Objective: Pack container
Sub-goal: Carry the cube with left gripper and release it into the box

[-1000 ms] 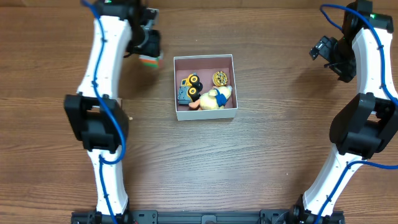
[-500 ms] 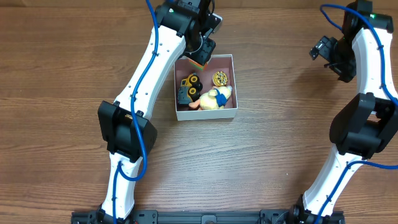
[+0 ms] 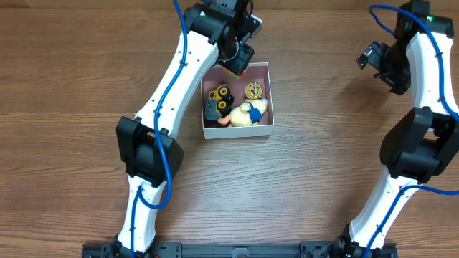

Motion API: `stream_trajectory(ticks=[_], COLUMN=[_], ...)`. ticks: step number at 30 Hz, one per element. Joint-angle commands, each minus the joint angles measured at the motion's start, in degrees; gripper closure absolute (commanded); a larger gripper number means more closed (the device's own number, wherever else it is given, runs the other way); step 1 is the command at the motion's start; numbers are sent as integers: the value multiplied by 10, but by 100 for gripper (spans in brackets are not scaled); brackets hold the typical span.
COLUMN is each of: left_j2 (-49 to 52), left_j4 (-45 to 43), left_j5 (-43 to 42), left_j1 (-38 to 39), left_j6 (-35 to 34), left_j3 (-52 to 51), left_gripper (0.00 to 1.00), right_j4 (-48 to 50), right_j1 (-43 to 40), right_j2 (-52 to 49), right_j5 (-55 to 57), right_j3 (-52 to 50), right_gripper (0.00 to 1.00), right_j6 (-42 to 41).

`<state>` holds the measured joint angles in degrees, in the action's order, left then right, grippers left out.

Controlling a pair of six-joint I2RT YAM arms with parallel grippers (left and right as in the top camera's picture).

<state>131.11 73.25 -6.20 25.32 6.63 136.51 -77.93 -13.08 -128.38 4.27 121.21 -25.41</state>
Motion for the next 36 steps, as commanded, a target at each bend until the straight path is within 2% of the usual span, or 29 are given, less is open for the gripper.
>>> stream_trajectory(ticks=[1,6,13,17,22,23,29,32,36], left_j2=[32,54,71,70,63,59,18,-24,-46], left_j4=[2,-1,0,-2,5,12,85,153,234], left_j5=[-19,-59,-57,-53,-52,-52,-34,44,109], left_j1=[3,3,3,3,-3,-6,-26,-45,-72], left_j6=[10,11,11,11,11,11,2,-65,-141], left_j3=[12,12,12,13,18,23,101,125,125], left_gripper=[50,48,42,28,2,0,0,0,0], right_j4=[3,3,3,3,3,3,3,3,3], right_j1=[1,1,1,1,1,1,1,1,1], right_j2=[3,3,3,3,3,3,3,3,3], right_j5=[1,1,1,1,1,1,1,1,1], right_j3=[-2,-2,-2,-2,-2,-2,-2,-2,-2], right_gripper=[0,0,0,0,0,0,0,0,0], right_j6=[1,1,1,1,1,1,1,1,1])
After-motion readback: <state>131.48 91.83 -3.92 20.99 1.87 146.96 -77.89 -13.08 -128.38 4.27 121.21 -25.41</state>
